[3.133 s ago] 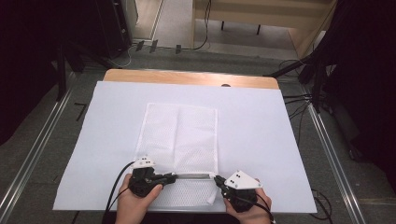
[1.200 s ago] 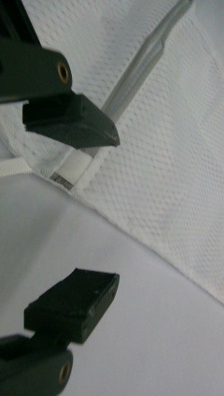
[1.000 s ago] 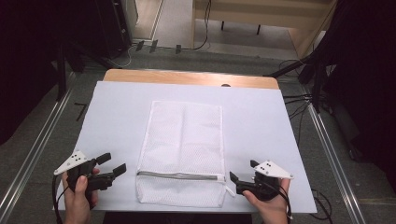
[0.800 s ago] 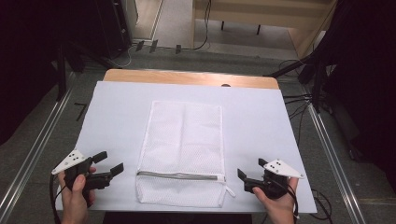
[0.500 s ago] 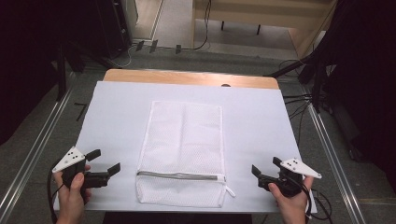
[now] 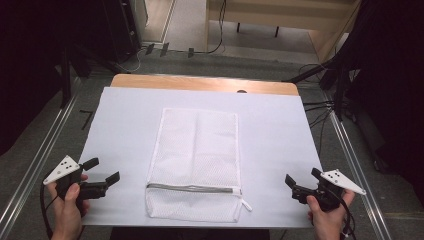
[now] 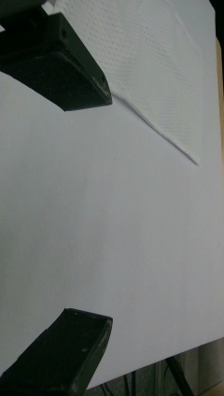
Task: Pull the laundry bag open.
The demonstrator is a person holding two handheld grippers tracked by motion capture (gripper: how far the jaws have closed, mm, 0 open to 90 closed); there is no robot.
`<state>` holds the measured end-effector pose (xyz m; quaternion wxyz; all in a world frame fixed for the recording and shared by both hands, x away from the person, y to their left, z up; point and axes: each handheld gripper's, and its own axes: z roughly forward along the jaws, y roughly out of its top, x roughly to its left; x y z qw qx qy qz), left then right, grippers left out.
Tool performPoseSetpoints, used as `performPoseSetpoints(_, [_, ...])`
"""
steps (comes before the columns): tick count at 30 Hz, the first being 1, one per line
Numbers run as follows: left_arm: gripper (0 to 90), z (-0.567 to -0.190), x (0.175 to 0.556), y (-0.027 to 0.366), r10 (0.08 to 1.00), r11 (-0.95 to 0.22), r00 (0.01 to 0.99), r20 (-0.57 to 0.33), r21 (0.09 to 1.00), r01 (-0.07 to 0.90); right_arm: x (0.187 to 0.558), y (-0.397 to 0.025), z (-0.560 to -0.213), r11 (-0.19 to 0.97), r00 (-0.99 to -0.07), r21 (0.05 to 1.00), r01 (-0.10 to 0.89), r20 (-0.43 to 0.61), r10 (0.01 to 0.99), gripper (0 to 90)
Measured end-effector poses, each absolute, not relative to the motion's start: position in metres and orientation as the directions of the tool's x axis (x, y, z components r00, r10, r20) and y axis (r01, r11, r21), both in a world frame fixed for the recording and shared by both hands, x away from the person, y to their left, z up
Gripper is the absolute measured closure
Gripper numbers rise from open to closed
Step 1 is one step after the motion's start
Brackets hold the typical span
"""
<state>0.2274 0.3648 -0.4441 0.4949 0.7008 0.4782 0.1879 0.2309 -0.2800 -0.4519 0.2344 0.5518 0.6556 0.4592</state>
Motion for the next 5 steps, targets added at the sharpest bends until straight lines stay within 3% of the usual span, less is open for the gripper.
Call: performPoseSetpoints(5, [0.0, -0.4454, 0.2281, 0.3631, 0.859, -0.065, 0.470, -0.200, 0.870, 0.489, 0.2319, -0.2764, -0.4531, -0.018, -0.282, 0.855, 0.518, 0.191, 0.940, 0.0])
